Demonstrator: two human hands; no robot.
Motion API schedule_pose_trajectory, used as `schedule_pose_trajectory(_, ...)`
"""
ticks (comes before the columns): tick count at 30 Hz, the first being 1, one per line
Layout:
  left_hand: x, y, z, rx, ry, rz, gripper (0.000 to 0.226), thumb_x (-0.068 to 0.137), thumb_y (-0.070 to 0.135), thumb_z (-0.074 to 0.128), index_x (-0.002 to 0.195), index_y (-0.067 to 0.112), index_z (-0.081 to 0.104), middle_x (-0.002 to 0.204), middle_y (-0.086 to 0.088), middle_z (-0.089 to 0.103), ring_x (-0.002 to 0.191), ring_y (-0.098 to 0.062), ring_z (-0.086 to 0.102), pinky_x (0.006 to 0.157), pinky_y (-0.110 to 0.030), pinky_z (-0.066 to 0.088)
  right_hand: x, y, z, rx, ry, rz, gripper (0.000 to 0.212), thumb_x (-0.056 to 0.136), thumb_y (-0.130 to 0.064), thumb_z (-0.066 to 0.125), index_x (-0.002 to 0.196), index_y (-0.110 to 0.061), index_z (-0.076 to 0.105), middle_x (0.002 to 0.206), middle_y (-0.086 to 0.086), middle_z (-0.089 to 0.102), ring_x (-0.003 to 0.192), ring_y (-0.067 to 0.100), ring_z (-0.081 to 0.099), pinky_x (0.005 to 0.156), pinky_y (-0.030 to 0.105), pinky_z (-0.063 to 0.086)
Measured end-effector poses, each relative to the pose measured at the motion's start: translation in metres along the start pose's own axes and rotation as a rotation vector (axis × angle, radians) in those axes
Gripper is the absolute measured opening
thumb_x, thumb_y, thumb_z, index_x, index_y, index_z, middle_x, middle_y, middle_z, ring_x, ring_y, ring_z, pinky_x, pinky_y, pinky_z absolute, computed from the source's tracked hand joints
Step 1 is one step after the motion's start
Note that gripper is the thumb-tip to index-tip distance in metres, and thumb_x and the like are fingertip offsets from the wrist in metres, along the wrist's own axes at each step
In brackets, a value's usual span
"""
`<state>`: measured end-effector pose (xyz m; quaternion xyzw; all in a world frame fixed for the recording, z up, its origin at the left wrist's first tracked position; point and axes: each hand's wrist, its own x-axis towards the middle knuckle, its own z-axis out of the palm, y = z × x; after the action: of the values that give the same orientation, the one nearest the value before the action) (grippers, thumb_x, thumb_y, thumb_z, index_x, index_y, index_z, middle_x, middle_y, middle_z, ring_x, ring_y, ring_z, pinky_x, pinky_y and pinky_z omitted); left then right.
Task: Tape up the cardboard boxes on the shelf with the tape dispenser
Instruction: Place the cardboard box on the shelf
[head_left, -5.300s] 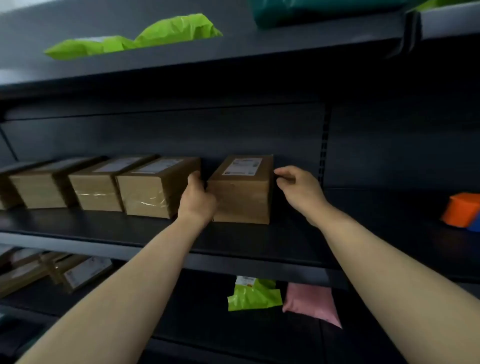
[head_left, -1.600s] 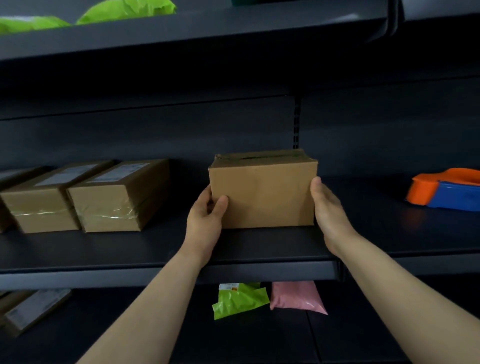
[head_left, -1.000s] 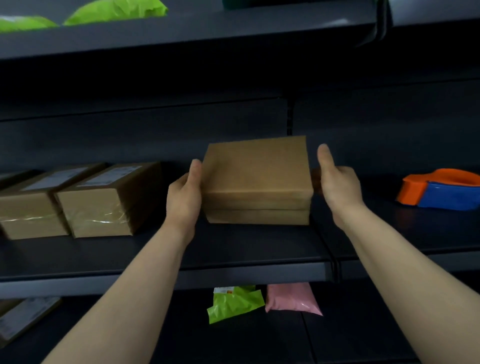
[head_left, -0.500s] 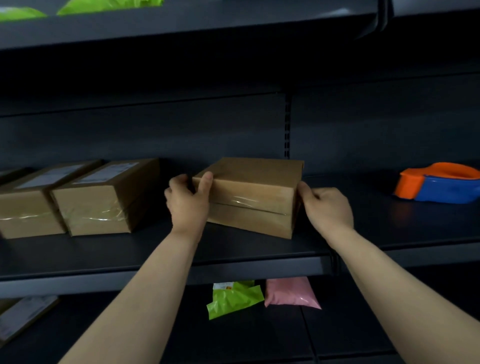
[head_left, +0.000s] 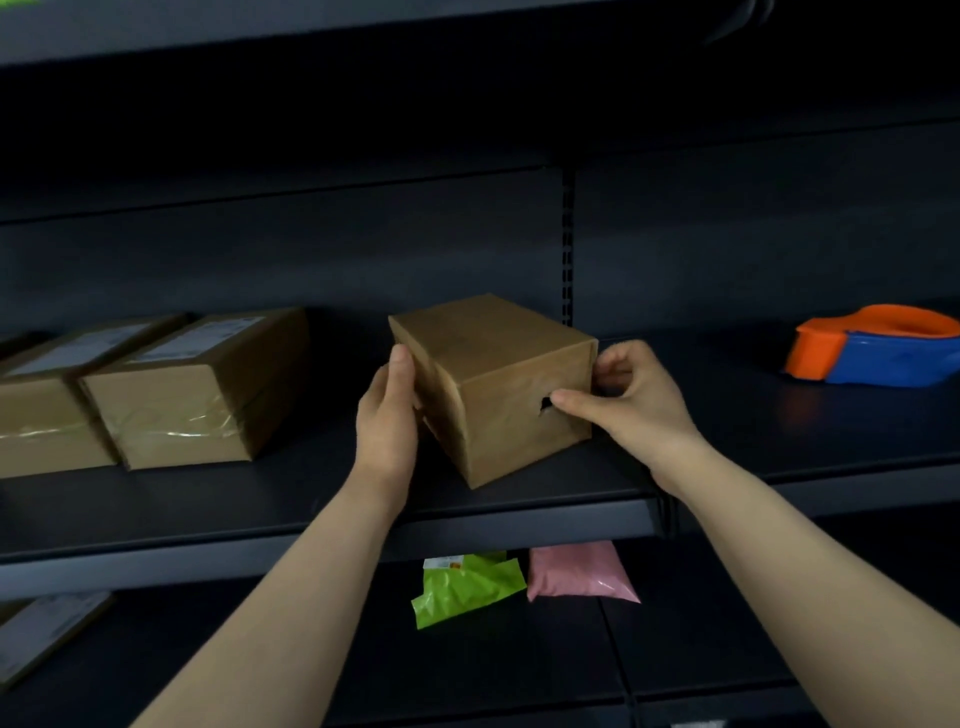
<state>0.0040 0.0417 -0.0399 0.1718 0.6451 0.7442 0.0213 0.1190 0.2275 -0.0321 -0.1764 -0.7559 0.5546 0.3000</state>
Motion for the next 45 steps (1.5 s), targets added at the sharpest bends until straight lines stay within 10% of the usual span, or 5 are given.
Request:
schedule_pose_trajectory(7,-0.001,-0.007,-0.009,0.107,-0.343,0.018,0.108,0.062,0.081,0.063,0.15,0.028,0.03,0.14,0.013,0.05,0.124,0.0,0.05,0.108,-0.026,0.037,0.005,0.015,0.011,0.212,-0.066,-0.099,0.049,0.075,0.019,0.052,0.1,-0.022,0.062,0.109,0.0,0.067,0.098,0.011,0.064,0.066,0.016,0.051)
schedule_pose_trajectory(14,-0.002,-0.008,-0.001,0.204,-0.119,0.161,0.032,0.089,0.05,0.061,0.113,0.03,0.065,0.107,0.011,0.071,0.105,-0.009,0.065,0.097,-0.035,0.05,0.003,0.016,0.013,0.137,-0.072,-0.187,0.06,0.076,0.02,0.051,0.102,-0.033,0.064,0.106,-0.012,0.068,0.098,0.0,0.066,0.079,0.015,0.052)
schedule_pose_trajectory(18,-0.007,-0.006,-0.002,0.366,-0.048,0.244,0.059,0.086,0.061,0.056,0.135,0.027,0.051,0.134,0.003,0.056,0.125,-0.01,0.051,0.109,-0.038,0.041,0.002,0.018,0.013,0.067,-0.046,-0.194,0.059,0.077,0.017,0.053,0.103,-0.034,0.064,0.105,-0.013,0.069,0.097,0.002,0.066,0.082,0.017,0.052)
schedule_pose_trajectory(27,-0.021,0.021,0.028,0.528,-0.16,1.129,0.026,0.09,0.005,0.06,0.114,0.007,0.069,0.128,-0.007,0.06,0.127,-0.023,0.048,0.109,-0.032,0.035,-0.006,0.021,-0.005,0.024,0.26,-0.139,0.048,0.082,0.014,0.051,0.081,-0.03,0.068,0.09,-0.006,0.071,0.086,0.01,0.069,0.077,0.019,0.05)
schedule_pose_trajectory(45,-0.052,0.024,0.237,0.642,-0.476,0.576,0.031,0.096,0.011,0.051,0.122,0.022,0.062,0.122,0.006,0.06,0.116,-0.009,0.054,0.1,-0.029,0.044,0.002,0.049,-0.218,-0.532,0.508,-0.022,0.031,0.085,-0.003,0.056,0.099,-0.026,0.072,0.107,-0.004,0.069,0.108,0.019,0.06,0.09,0.032,0.049)
